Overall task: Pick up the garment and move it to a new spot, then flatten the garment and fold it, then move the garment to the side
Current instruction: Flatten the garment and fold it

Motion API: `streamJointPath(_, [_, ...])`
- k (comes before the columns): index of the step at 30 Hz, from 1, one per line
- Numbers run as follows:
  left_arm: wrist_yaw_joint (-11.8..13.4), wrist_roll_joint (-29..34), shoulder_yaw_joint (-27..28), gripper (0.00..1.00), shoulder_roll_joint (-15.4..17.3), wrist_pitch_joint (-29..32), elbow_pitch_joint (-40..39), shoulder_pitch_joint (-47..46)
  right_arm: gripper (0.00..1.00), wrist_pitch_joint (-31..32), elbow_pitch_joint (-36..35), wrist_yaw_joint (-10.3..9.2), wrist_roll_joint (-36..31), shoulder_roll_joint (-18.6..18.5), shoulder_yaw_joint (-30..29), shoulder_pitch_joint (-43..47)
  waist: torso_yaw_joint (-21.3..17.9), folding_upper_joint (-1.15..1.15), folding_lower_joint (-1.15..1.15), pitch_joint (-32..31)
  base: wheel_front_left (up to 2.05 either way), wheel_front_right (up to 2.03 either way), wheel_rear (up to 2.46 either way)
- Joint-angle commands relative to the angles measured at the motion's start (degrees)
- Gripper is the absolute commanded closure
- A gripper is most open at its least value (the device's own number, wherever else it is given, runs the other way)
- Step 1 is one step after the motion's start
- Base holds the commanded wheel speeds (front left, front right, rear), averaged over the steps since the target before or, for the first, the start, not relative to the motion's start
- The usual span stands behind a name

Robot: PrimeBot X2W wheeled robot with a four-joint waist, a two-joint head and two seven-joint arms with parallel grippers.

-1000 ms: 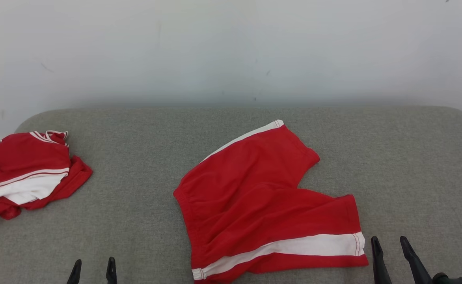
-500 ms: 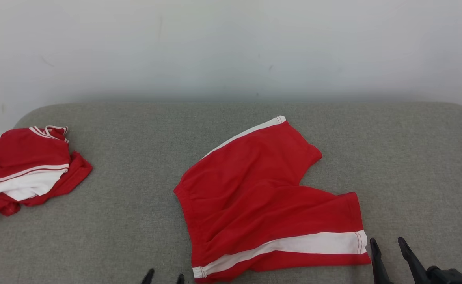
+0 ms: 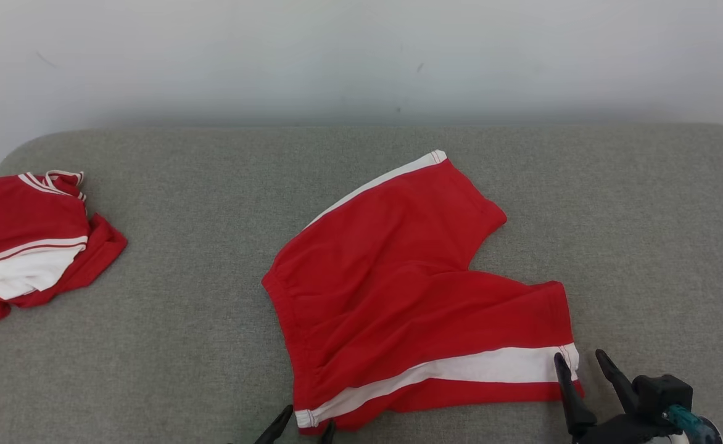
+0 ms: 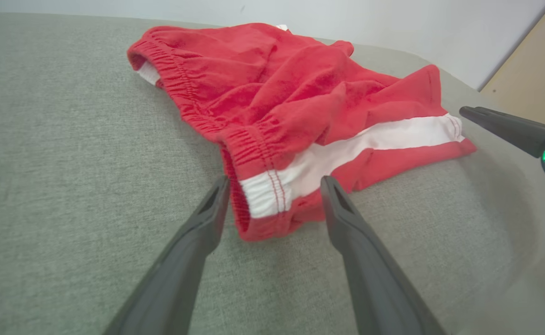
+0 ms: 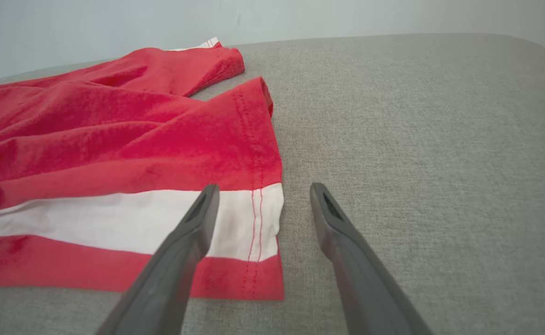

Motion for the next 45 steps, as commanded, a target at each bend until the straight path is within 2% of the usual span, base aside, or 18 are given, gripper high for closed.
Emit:
streamJointPath(1, [0.1, -0.54, -0.03, 0.0, 0.15, -0.19, 0.18, -0.58, 0.0, 0.01, 0.26, -0.13, 0.36, -0.36, 0.22, -0.63, -0.11, -0.01, -0.01, 0.64, 0.0, 0.0, 0.0])
streamJointPath(6, [0.09, -1.67, 0.09, 0.0, 0.02, -0.19, 1.89, -2.51, 0.0, -0.04, 4.61, -0.13, 1.71, 0.02, 2.65, -3.91, 0.1, -0.01, -0.01, 1.79, 0.0, 0.0, 0.0])
streamJointPath(12, [0.09, -2.51, -0.71, 0.0, -0.24, -0.19, 2.93, -4.27, 0.0, -0.06, 6.61, -0.13, 3.13, 0.45, 3.6, -5.64, 0.49, -0.01, -0.01, 2.45, 0.0, 0.0, 0.0])
streamJointPath(13, [0.09, -2.9, -0.93, 0.0, -0.44, -0.19, 3.14, -4.57, 0.08, -0.06, 6.91, -0.13, 3.31, 0.56, 3.69, -5.51, 0.54, -0.01, -0.01, 2.54, 0.0, 0.0, 0.0])
streamJointPath(14, [0.09, -3.1, -1.22, 0.0, -0.52, -0.19, 3.46, -4.91, 0.21, -0.06, 6.85, -0.13, 3.38, 0.62, 3.76, -5.54, 0.6, -0.01, -0.01, 2.63, 0.0, 0.0, 0.0])
streamJointPath(15, [0.09, -3.3, -1.67, 0.07, -0.55, -0.19, 3.68, -5.44, 0.6, -0.07, 6.06, -0.13, 3.49, 0.55, 3.57, -5.72, 0.65, -0.01, -0.01, 2.74, 0.0, 0.0, 0.0])
streamJointPath(16, [0.09, -3.7, -1.75, 0.38, -0.7, -0.19, 3.85, -5.84, 0.76, -0.07, 5.66, -0.13, 3.5, 0.52, 3.38, -5.63, 0.68, -0.01, -0.01, 2.79, 0.0, 0.0, 0.0])
streamJointPath(17, [0.09, -4.1, -1.78, 0.76, -0.83, -0.19, 4.06, -6.0, 0.95, -0.06, 5.7, -0.13, 3.54, 0.61, 3.33, -5.38, 0.67, -0.01, -0.01, 2.83, 0.0, 0.0, 0.0])
streamJointPath(18, [0.09, -4.35, -2.04, 1.0, -0.93, -0.19, 4.19, -6.13, 1.0, -0.07, 5.62, -0.13, 3.58, 0.72, 3.29, -5.17, 0.65, -0.01, -0.01, 2.87, 0.0, 0.0, 0.0])
streamJointPath(21, [0.09, -4.85, -2.65, 1.0, -1.21, -0.19, 4.51, -6.61, 1.0, -0.07, 4.63, -0.13, 3.49, 0.73, 2.89, -4.69, 0.69, -0.01, -0.01, 2.93, 0.0, 0.0, 0.0])
streamJointPath(27, [0.09, -6.25, -1.48, 1.0, -1.42, -0.19, 1.37, -5.4, 1.0, -0.07, -1.63, -0.13, 3.37, 1.23, 2.07, -2.3, 0.63, -0.01, -0.01, 2.58, 0.0, 0.0, 0.0])
streamJointPath(34, [0.09, -6.77, -0.07, 1.0, 1.07, -0.19, -3.96, -8.9, 1.0, -0.08, -9.18, -0.13, 4.13, -0.24, 4.35, -4.14, 0.22, -0.01, -0.01, 2.5, 0.0, 0.0, 0.0])
streamJointPath(36, [0.09, -7.55, 0.1, 1.0, 2.45, -0.19, -5.17, -11.2, 1.0, -0.07, -10.24, -0.13, 5.36, -0.83, 5.54, -6.19, -0.05, -0.01, -0.01, 2.81, 0.0, 0.0, 0.0])
streamJointPath(39, [0.09, -10.07, -1.82, 1.0, 6.35, -0.19, -6.48, -19.51, 1.0, 0.04, -11.24, -0.13, 8.35, -2.28, 8.36, -13.22, -0.54, -0.01, -0.01, 4.65, 0.0, 0.0, 0.0])
streamJointPath(40, [0.09, -10.07, -1.82, 1.0, 6.35, -0.19, -6.48, -19.51, 1.0, 0.04, -11.24, -0.13, 8.35, -2.28, 8.36, -13.22, -0.54, -0.01, -0.01, 4.65, 0.0, 0.0, 0.0])
streamJointPath(45, [0.09, -16.46, -5.66, 1.0, 11.86, 2.55, -7.64, -35.5, 1.0, 1.71, -11.06, -0.13, 12.6, -4.32, 10.34, -26.69, -1.19, -0.01, -0.01, 10.09, 0.0, 0.0, 0.0])
